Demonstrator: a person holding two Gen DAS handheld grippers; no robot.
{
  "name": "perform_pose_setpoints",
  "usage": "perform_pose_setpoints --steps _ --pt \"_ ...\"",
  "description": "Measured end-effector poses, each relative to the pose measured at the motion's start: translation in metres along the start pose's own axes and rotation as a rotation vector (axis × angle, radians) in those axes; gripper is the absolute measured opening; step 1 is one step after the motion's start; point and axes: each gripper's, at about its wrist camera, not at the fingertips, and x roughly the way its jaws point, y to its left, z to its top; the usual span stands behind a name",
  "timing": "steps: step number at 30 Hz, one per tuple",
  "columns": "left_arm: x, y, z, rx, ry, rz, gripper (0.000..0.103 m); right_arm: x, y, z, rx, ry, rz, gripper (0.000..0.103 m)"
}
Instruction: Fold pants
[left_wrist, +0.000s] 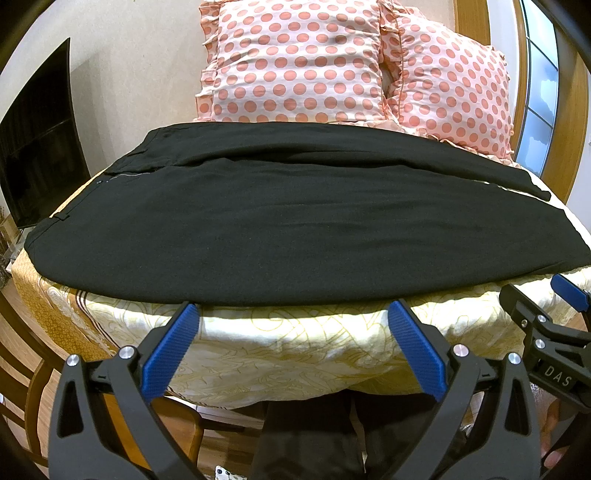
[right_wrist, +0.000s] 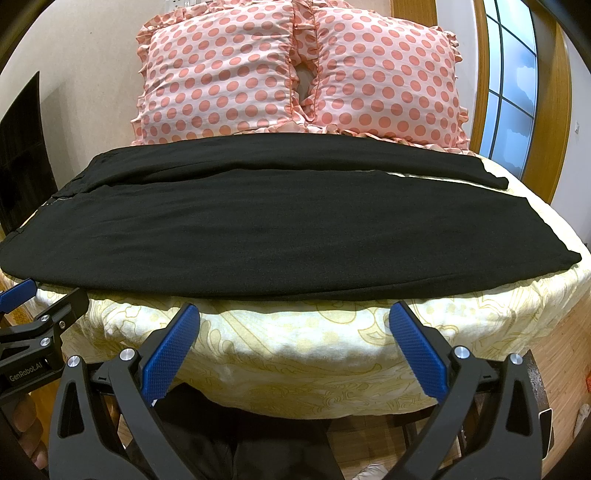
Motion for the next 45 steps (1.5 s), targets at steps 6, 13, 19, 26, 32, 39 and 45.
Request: perform_pose_setpoints --steps 6,13,19,26,32,39,45 --pt "0.0 0.0 0.0 0.0 0.0 0.0 0.101 -0.0007 0.0 0.0007 0.0 -0.001 0.0 0.102" --pt "0.0 0.0 0.0 0.0 -0.001 0.0 0.101 -0.0018 0.0002 0.0015 0.0 0.0 0.0 0.102" --pt "-0.0001 0.0 0.0 0.0 -0.001 0.0 0.101 -0.0021 0.0003 0.0012 0.0 -0.001 0.0 0.102" --pt "-0.0001 0.0 0.0 0.0 -0.001 0.0 0.101 -0.002 0.0003 0.0009 0.001 -0.001 0.0 0.102" --pt "-0.0001 0.0 0.0 0.0 -0.001 0.0 0.101 -0.0017 0.0003 0.0009 0.0 -0.003 0.0 0.102" --pt "-0.0001 0.0 0.0 0.0 -0.002 0.0 0.101 -0.0006 0.0009 -0.001 0.001 -0.001 0.001 0.102" --pt "-0.0001 0.0001 0.0003 0.002 -0.005 -0.001 0.101 -0.0069 -0.0052 0.0021 -0.009 -0.014 0.012 0.102"
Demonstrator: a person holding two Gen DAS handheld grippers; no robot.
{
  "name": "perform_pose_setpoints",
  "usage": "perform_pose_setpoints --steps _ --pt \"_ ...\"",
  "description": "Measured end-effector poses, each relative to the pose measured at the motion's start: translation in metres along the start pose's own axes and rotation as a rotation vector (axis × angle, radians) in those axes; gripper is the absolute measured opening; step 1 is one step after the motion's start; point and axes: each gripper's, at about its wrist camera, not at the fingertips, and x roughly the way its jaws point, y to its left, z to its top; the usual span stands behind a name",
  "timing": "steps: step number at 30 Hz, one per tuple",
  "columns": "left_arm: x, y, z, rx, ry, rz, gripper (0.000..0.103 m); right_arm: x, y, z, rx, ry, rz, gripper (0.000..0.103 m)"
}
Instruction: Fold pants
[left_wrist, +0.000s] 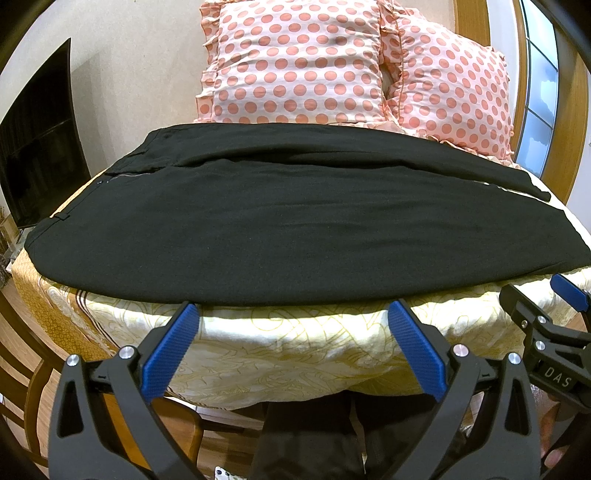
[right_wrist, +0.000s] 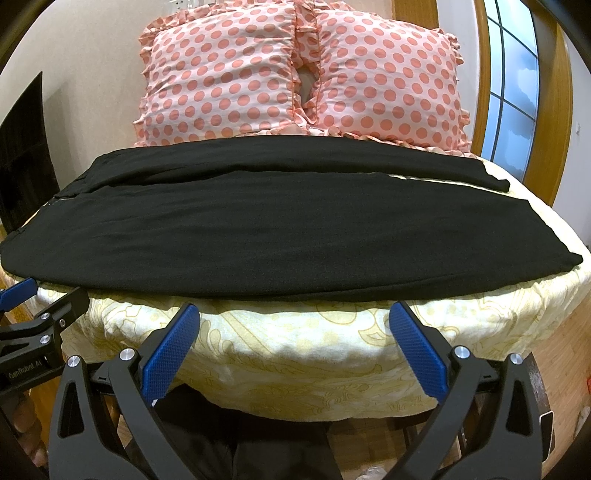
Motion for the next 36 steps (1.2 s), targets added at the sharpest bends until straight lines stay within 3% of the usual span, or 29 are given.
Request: perform_pose_setpoints --steps 3,6,9,13,17,24,30,36 --pt "-0.001 0.003 0.002 0.011 0.017 -0.029 0.101 -0.002 -0.005 0.0 -0.023 -0.01 0.04 0.102" --pt "-0.011 0.013 -0.004 0.043 0.026 -0.069 0.101 -0.008 -0.019 0.004 -0.048 0.02 0.155 0.102" --pt "-0.029 0.02 -0.007 0.093 -0.006 -0.073 0.101 -0.023 -0.047 0.013 0.006 -0.004 0.229 0.102" --pt "-0.048 0.028 0.018 0.092 -0.093 -0.06 0.101 -0.028 -0.084 0.047 0.038 -0.055 0.112 0.102" --pt "-0.041 0.034 0.055 0.063 -0.144 -0.011 0.101 -0.004 -0.112 0.089 0.067 -0.036 -0.021 0.102" --pt "0.006 0.023 0.125 0.056 -0.13 0.067 0.101 0.08 -0.173 0.168 0.152 0.054 -0.165 0.102" --pt "0.05 0.018 0.168 0.013 -0.125 0.088 0.101 0.166 -0.227 0.23 0.276 0.118 -0.289 0.102" --pt "0.095 0.025 0.177 -0.049 -0.047 0.098 0.101 0.258 -0.291 0.262 0.504 0.243 -0.402 0.075"
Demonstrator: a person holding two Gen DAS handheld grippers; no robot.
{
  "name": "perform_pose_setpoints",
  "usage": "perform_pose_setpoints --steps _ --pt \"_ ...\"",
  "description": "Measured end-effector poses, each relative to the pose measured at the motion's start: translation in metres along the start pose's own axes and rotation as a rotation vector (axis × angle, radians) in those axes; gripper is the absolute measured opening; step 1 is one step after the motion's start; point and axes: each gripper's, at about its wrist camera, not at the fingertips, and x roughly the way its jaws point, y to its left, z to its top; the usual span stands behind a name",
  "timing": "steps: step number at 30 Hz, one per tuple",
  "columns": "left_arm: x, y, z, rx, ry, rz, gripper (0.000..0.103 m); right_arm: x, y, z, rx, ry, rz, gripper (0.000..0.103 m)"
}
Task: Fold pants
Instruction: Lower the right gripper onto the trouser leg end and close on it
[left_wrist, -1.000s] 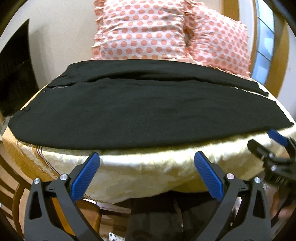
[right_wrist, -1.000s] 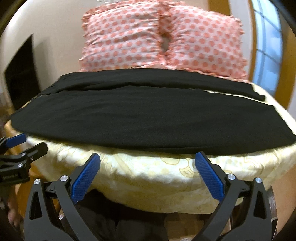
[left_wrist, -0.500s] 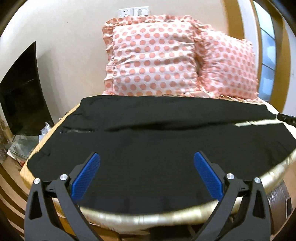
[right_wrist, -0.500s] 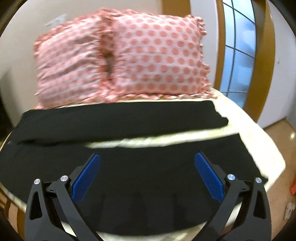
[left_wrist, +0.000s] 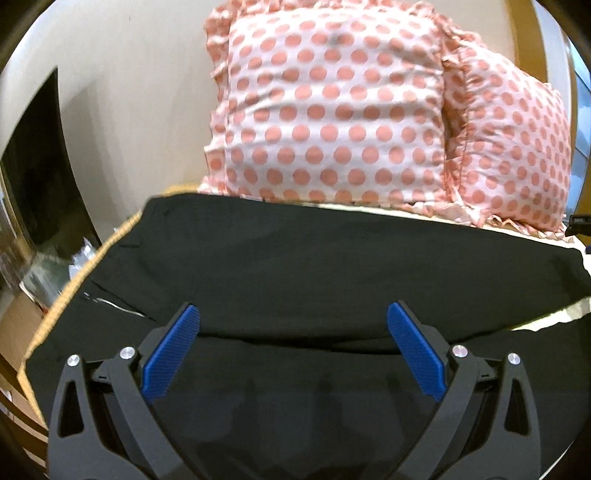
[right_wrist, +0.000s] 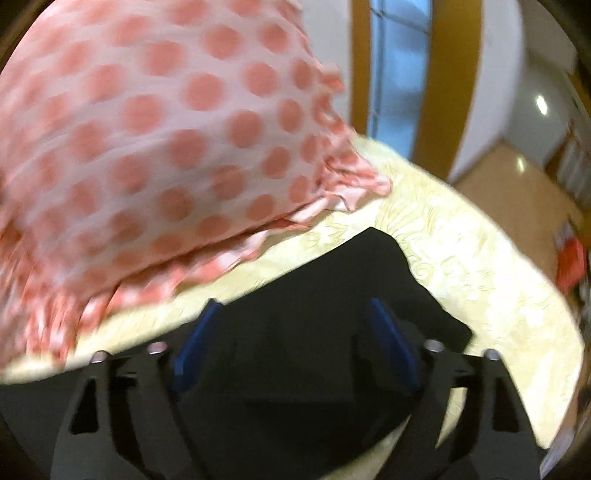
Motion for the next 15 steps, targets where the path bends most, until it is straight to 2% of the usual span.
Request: perform_pose_setpoints --steps 3,8,11,13,15 --pt "0.009 0.002 -0.001 -0.004 -0.011 0.003 0.101 0.031 0.001 0.015 0.059 0.042 -0.063 0.071" --pt "0.009 -0.003 -0.002 0.027 -0.044 0.017 0.101 0.065 0.01 0.022 0.077 0.081 -0.208 0.068" --pt "0.011 -0.006 -0.002 0.045 -0.043 0.007 0.101 0.07 0.009 0.018 0.086 0.083 -0.233 0.063" --pt "0.013 -0.007 -0.003 0.051 -0.037 0.001 0.101 0.067 0.01 0.014 0.073 0.07 -0.214 0.052" --pt "0.014 -0.006 -0.004 0.051 -0.03 -0.004 0.101 0.061 0.007 0.01 0.069 0.059 -0.193 0.021"
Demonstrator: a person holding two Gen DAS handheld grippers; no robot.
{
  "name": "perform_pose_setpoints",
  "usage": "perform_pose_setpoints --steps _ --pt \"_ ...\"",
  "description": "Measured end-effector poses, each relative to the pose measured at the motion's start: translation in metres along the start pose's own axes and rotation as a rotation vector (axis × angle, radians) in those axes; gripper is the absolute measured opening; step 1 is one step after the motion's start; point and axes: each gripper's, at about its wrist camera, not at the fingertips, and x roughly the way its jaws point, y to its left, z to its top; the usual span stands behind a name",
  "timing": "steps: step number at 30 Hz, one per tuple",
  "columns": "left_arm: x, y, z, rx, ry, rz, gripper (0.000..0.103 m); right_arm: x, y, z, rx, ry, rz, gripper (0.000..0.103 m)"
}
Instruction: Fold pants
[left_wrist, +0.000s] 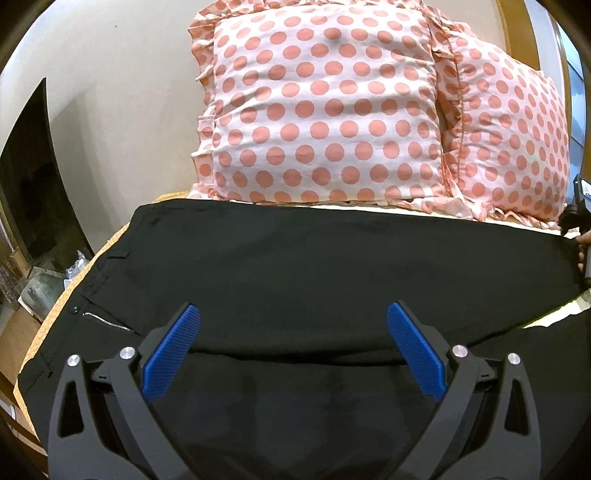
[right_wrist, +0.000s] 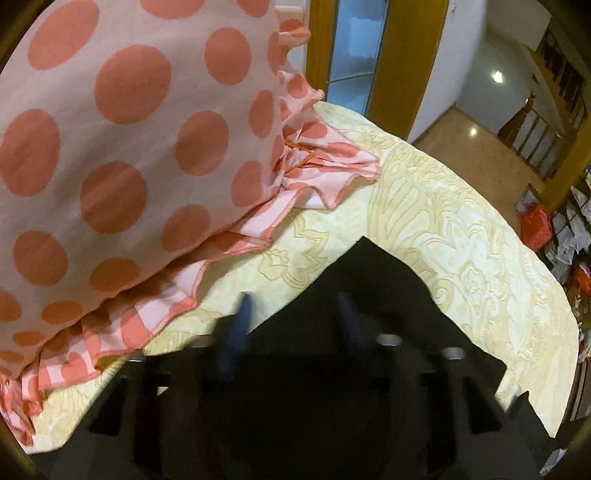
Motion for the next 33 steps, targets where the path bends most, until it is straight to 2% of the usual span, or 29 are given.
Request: perform_pose_setpoints --steps 5,11,17,21,22,26,30,33 --pt "-0.002 0.006 -0.002 -0.025 0.004 -0.008 0.101 -0.014 -0.037 -0.014 0.105 -0.013 0.184 0.005" --pt "-0.018 0.009 -0.004 -0.029 -0.019 -0.011 0.101 -0.052 -0.082 -0.033 0.193 -0.104 0.368 0.004" --pt "-0.037 0.015 -0.009 -0.047 -0.05 -0.008 0.101 -0.125 -0.132 -0.1 0.176 -0.225 0.518 0.004" --pt "-0.046 0.018 -0.013 -0.06 -0.056 -0.013 0.101 -0.14 -0.171 -0.148 0.194 -0.257 0.565 0.004" --pt "-0.049 0.019 -0.014 -0.066 -0.059 -0.016 0.101 -0.143 -0.182 -0.167 0.202 -0.248 0.571 0.004" --pt "-0.052 0.024 -0.013 -0.1 -0.036 -0.072 0.101 -0.129 -0.205 -0.196 0.252 -0.181 0.617 0.004" --pt "-0.053 0.027 -0.015 -0.111 -0.018 -0.049 0.101 -0.109 -0.22 -0.2 0.336 -0.082 0.695 0.004" --pt "-0.057 0.032 -0.017 -0.137 -0.016 -0.039 0.101 -0.097 -0.223 -0.199 0.383 -0.027 0.723 0.01"
